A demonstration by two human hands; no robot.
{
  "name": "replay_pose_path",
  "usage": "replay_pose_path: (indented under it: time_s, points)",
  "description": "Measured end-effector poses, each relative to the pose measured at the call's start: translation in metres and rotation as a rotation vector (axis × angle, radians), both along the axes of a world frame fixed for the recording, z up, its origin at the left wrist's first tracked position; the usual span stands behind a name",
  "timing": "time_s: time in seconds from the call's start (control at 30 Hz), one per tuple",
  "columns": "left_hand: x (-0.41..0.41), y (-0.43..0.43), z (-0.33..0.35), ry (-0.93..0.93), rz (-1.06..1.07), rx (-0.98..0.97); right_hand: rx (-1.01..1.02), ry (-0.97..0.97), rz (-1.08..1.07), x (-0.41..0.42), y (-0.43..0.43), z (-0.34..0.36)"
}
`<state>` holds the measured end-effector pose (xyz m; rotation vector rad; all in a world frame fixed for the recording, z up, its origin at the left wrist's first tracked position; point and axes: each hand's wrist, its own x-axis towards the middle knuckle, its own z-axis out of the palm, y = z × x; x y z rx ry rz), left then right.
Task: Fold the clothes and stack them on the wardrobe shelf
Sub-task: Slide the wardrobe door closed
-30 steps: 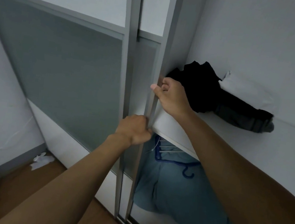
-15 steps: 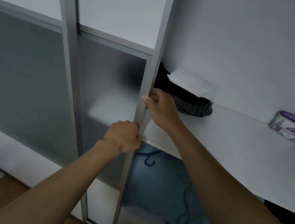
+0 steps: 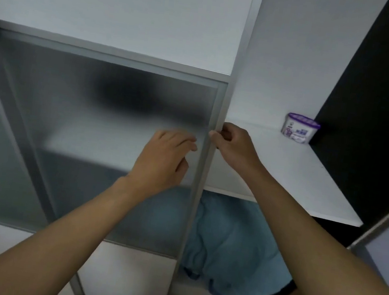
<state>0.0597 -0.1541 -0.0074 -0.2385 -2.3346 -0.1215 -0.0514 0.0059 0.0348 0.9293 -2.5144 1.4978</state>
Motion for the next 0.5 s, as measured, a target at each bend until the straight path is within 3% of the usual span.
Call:
replay_pose_path:
  time_s: [0.17,0.4,0.5]
  points:
    - [-0.026,0.032,0.015,0.121,0.071,-0.163,0.097,0.076,-0.205,-0.016,0.065,0.004]
    - [-0.072,0.092,0.023,0.038,0.226,-0.289,0.215,0.183,-0.492,-0.039,0.168,0.01]
    - [-0.091,0.122,0.018,-0.011,0.247,-0.358,0.185,0.21,-0.722,-0.047,0.207,0.01]
